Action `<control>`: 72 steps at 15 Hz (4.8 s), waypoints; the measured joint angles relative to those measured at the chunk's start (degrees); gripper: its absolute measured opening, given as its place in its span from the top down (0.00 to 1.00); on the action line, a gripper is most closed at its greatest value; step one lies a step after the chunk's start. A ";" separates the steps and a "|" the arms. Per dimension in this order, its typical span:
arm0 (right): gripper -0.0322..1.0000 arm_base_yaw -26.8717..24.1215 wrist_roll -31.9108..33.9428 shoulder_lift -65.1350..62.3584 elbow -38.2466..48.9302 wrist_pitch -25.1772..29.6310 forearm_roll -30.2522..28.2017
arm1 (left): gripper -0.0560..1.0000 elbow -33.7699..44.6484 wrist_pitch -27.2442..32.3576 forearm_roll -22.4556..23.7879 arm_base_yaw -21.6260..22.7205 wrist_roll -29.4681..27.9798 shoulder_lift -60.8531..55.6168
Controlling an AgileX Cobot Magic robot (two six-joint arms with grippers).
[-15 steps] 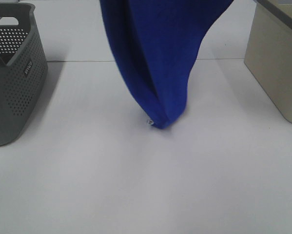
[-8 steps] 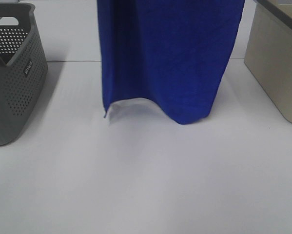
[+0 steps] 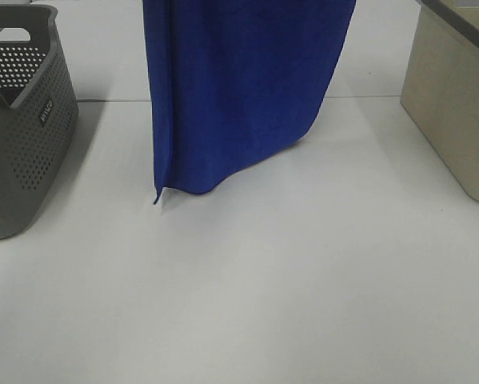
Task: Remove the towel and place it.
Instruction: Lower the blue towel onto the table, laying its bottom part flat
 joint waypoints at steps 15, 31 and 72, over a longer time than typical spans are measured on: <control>0.95 -4.24 0.92 21.49 -20.51 -24.58 0.17 | 0.95 -43.83 -24.12 -2.75 13.46 0.00 36.21; 0.95 -5.16 3.50 23.38 -20.63 -25.55 1.15 | 0.95 -48.07 -18.85 2.46 13.46 0.00 39.88; 0.95 -4.87 3.50 6.42 -22.46 44.18 35.92 | 0.95 -41.37 64.11 -35.24 5.27 15.24 13.98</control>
